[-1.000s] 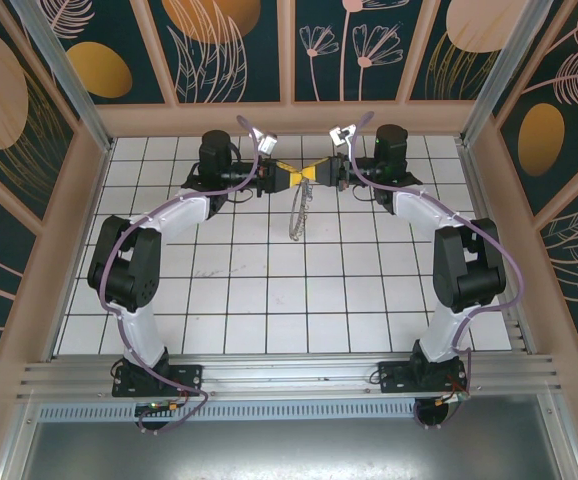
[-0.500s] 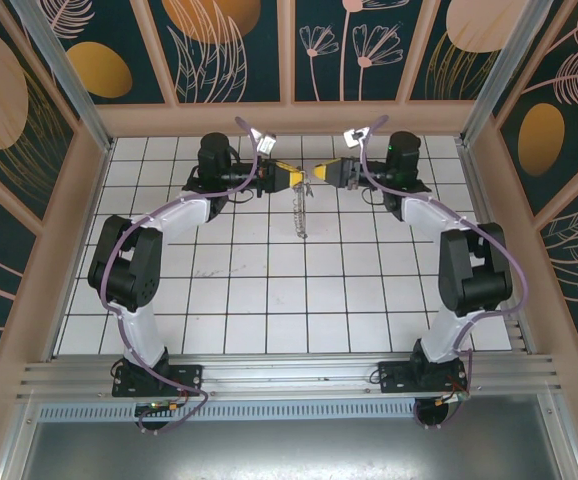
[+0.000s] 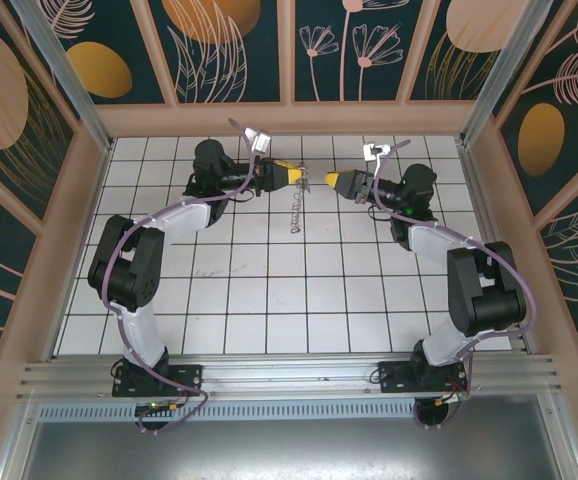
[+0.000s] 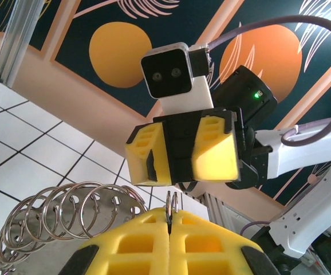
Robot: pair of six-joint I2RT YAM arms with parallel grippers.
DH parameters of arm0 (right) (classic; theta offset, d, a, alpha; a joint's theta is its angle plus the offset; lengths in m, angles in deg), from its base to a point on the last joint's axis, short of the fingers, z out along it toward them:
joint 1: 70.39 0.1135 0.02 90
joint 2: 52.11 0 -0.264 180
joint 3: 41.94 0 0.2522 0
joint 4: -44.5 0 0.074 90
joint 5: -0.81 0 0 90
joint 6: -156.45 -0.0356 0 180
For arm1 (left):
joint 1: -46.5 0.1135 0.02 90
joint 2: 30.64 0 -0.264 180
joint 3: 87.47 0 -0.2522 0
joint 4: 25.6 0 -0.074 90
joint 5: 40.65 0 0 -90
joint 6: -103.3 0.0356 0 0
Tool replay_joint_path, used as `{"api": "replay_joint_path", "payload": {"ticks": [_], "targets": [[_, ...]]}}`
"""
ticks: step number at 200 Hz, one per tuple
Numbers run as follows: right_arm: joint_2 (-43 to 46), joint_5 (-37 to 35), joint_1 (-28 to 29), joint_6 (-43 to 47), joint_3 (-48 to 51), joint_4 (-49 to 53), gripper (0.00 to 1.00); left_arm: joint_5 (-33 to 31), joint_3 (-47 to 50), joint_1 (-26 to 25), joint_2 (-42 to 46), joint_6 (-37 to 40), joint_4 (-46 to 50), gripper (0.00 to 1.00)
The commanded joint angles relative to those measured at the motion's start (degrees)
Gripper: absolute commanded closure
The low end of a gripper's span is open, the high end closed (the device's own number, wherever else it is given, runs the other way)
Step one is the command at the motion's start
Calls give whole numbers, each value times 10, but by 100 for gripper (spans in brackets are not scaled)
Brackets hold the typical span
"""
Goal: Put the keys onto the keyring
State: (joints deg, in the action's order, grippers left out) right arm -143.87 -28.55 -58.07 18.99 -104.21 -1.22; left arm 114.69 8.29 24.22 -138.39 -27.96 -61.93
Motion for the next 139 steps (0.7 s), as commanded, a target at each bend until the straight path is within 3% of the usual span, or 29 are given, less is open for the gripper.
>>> {"api": "replay_joint_path", "payload": {"ticks": [1, 46, 106, 139], "targets": [[1, -9, 19, -26, -3, -77, 60, 0, 6, -2, 15, -23, -58, 100], [-21, -15, 49, -28, -17, -86, 61, 0, 12, -2, 16, -27, -66, 100], [-33, -12, 55, -34, -10, -100, 73, -5, 13, -2, 17, -26, -68, 100], [-39, -12, 56, -37, -17, -102, 74, -4, 12, -2, 15, -27, -70, 100]]}}
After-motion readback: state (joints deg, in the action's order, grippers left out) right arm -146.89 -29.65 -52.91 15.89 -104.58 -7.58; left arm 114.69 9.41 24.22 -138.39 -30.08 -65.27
